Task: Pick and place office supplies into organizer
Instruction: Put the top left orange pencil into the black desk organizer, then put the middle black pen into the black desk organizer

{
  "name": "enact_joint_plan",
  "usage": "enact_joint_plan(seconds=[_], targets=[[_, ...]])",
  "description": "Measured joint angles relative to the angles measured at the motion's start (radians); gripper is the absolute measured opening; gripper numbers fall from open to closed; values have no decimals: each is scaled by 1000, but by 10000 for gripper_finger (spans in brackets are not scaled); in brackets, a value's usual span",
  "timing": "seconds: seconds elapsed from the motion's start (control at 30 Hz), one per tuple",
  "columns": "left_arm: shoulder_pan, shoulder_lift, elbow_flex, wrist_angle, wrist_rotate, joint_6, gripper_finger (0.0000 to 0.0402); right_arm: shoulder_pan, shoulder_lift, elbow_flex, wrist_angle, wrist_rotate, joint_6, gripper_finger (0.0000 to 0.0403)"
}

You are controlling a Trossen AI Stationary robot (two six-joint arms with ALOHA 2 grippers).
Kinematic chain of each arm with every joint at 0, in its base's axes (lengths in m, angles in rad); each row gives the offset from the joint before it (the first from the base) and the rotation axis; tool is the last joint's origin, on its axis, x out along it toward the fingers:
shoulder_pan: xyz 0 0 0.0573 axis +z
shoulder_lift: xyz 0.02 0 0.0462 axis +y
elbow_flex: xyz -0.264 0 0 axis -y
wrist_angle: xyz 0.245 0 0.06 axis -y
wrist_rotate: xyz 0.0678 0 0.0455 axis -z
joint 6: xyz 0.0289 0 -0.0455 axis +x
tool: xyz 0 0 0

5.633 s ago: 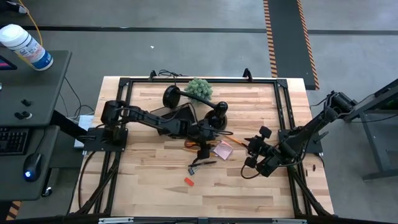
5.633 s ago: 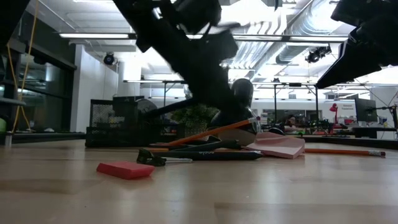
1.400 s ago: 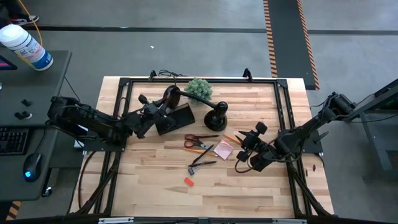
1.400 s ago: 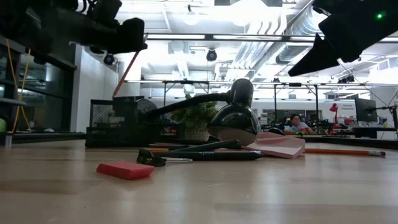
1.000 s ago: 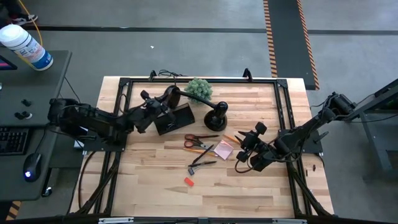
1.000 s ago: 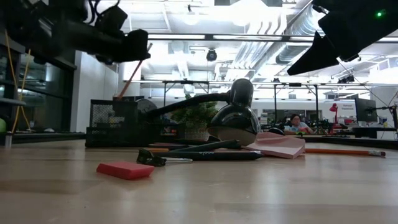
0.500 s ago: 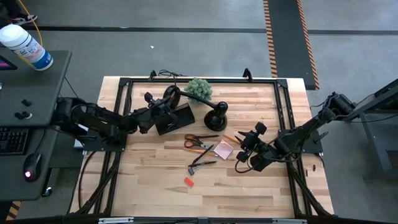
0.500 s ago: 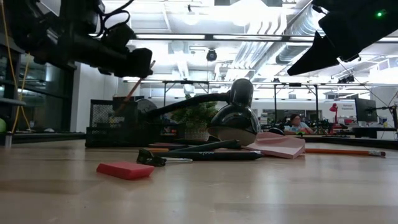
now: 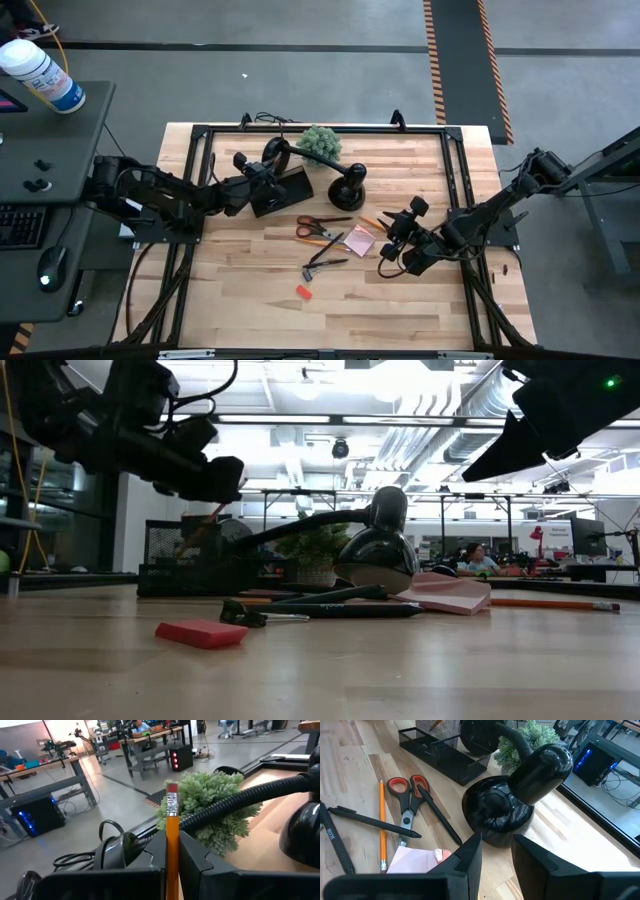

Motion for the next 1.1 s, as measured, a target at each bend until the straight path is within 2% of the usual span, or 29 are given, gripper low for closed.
enact_joint_plan(seconds=[0.43,0.57,0.93,1.1], targets=[[0,0,0,-99,21,-53,5,0,0,0,0,-1,0,98],[0,0,0,-94,58,-54,11,0,0,0,0,-1,0,98],[0,0,0,-77,68,-69,104,0,0,0,0,-4,0,98],[0,-1,0,-34,68,-57,134,0,0,0,0,-6,0,98]])
